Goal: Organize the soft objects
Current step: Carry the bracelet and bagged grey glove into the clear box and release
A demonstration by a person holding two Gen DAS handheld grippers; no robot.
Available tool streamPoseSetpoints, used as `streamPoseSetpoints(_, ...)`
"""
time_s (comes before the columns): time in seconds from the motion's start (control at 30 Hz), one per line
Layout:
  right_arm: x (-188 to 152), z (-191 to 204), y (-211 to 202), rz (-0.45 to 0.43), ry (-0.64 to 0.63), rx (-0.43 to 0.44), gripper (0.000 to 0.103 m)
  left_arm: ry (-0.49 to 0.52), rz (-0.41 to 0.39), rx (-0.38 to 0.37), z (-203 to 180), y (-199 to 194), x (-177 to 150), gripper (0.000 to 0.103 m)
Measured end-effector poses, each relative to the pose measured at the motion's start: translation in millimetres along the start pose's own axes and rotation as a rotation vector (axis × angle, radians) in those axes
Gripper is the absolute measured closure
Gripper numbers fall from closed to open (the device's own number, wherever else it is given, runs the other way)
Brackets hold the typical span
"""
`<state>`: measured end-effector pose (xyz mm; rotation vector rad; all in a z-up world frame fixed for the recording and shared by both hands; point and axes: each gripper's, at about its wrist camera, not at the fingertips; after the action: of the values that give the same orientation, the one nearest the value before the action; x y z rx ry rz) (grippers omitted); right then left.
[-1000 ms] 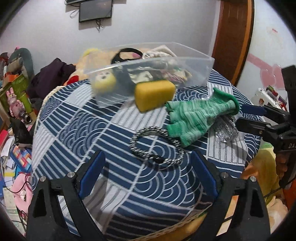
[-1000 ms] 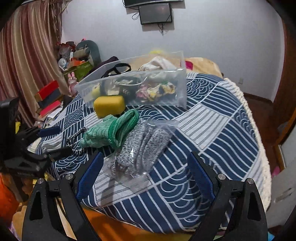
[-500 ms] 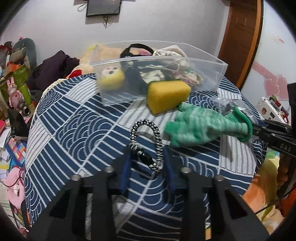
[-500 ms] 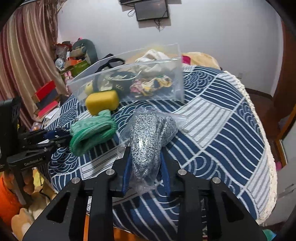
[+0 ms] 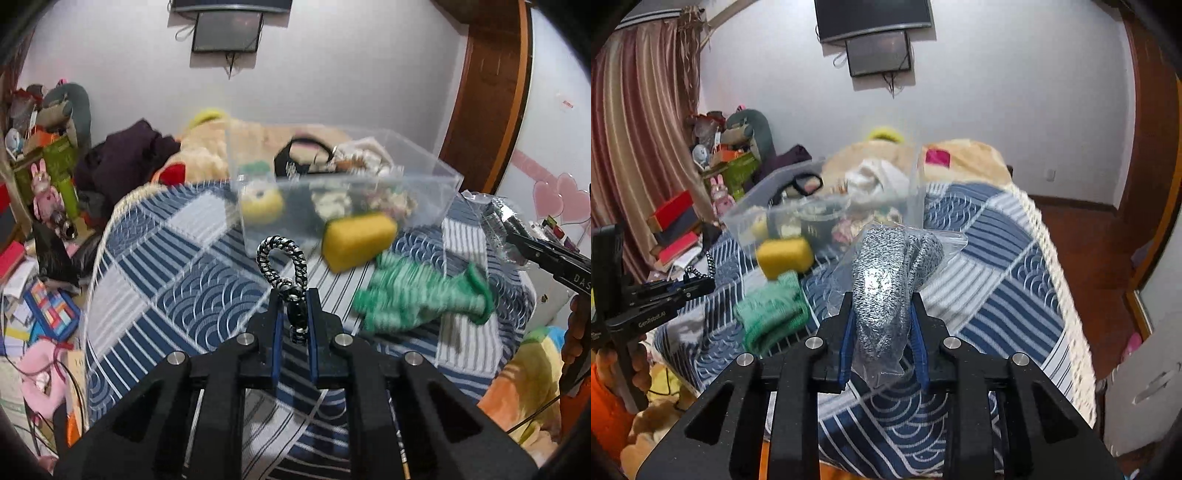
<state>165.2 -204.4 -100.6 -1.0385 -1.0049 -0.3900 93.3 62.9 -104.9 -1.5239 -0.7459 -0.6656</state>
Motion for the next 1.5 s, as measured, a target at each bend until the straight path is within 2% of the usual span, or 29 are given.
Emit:
streamPoseSetpoints(0.37,47,19,1,-0.125,-0.037,0.042,0.078,0.035,-0.133,-0.002,-16,-10,56,0.092)
streamPoseSetpoints(0.57,66,20,20,-0.136,-0.04,0.081,0.078,0.047,-0.17,0.003,-20,-1,85,0.092)
streamPoseSetpoints(0.87,81,29,66,-0.066,-0.084,0.074,0.078,0.038,-0.141,-0.009,-23,34,112,0.092)
streamPoseSetpoints(1.07,78,34,95,0.009,-0.111,0.059,0.078,0.052,-0.09,-0.008,-28,62,113,0.092)
streamPoseSetpoints(1.33,74,30,113,0.075,-0.121,0.02,0.077,0.081,-0.039,0.042,-31,89,108,0.092)
streamPoseSetpoints(1.37,72,30,112,0.078,-0.124,0.015,0.077,0.083,-0.036,0.045,-30,90,108,0.09)
streamPoseSetpoints(1.43,73,28,112,0.085,-0.125,0.012,0.077,0.082,-0.031,0.053,-29,91,107,0.081)
streamPoseSetpoints(1.5,73,27,110,0.09,-0.129,0.011,0.076,0.072,-0.035,0.061,-28,90,106,0.061)
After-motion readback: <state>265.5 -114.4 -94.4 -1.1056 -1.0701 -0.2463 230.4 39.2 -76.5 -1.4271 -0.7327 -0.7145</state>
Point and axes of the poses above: each gripper's, at about its wrist camera, not at the fingertips, and y roughly the way its jaws point, z to its left, x to its top, and after that the axes turned 5 degrees about x, right-handed
